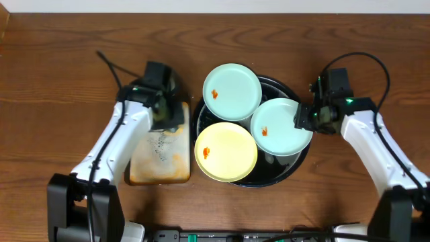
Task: Clean dirty plates on tray and stack at the side
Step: 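Lift the sponge with the left gripper and move it over the plates, then scrub the right pale green plate with the sponge in the left gripper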
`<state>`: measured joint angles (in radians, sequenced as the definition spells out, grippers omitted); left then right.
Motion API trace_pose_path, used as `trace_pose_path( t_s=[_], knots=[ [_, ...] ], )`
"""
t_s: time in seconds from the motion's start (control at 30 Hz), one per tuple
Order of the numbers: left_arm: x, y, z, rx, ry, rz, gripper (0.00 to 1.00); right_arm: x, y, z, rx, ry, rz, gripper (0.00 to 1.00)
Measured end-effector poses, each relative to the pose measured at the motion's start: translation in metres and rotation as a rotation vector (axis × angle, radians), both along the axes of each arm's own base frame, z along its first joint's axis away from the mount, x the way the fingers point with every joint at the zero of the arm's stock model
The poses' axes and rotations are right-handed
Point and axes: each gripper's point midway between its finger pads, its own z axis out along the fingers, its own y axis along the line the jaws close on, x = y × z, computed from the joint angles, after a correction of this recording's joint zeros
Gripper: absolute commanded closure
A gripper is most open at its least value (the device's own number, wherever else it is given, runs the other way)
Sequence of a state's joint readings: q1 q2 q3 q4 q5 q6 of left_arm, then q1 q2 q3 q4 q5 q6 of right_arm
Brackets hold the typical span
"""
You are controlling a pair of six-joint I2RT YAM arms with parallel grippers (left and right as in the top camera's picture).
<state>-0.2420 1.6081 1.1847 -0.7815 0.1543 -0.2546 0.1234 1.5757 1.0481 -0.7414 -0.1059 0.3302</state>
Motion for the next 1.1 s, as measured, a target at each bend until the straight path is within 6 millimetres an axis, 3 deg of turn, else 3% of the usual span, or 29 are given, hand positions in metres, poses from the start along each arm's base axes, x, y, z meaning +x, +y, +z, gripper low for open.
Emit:
trace_pose_path(
  t_s=[0.2, 0.37, 0.47, 0.67, 0.9, 1.1],
  knots=[
    [0.019, -0.078, 0.043, -0.107, -0.159, -0.127, 0.93, 0.006, -0.003, -0.003, -0.017, -0.014, -0.009, 0.55],
    [0.021, -0.133, 0.059, -0.226, -0.235, -0.178, 0.93, 0.005, -0.010, -0.016, -0.062, 0.021, -0.021, 0.54],
    [0.022, -0.160, 0.056, -0.280, -0.245, -0.203, 0.93, 0.002, -0.013, -0.029, -0.082, 0.064, -0.023, 0.57],
    [0.008, -0.211, 0.025, -0.352, -0.172, -0.267, 0.93, -0.004, -0.015, -0.041, -0.095, 0.111, -0.022, 0.62],
    [-0.020, -0.244, 0.007, -0.371, -0.113, -0.338, 0.92, -0.006, -0.015, -0.041, -0.101, 0.116, 0.001, 0.62],
    [-0.015, -0.248, 0.012, -0.394, -0.130, -0.319, 0.93, -0.003, -0.023, -0.024, -0.095, 0.091, 0.003, 0.58]
  ],
)
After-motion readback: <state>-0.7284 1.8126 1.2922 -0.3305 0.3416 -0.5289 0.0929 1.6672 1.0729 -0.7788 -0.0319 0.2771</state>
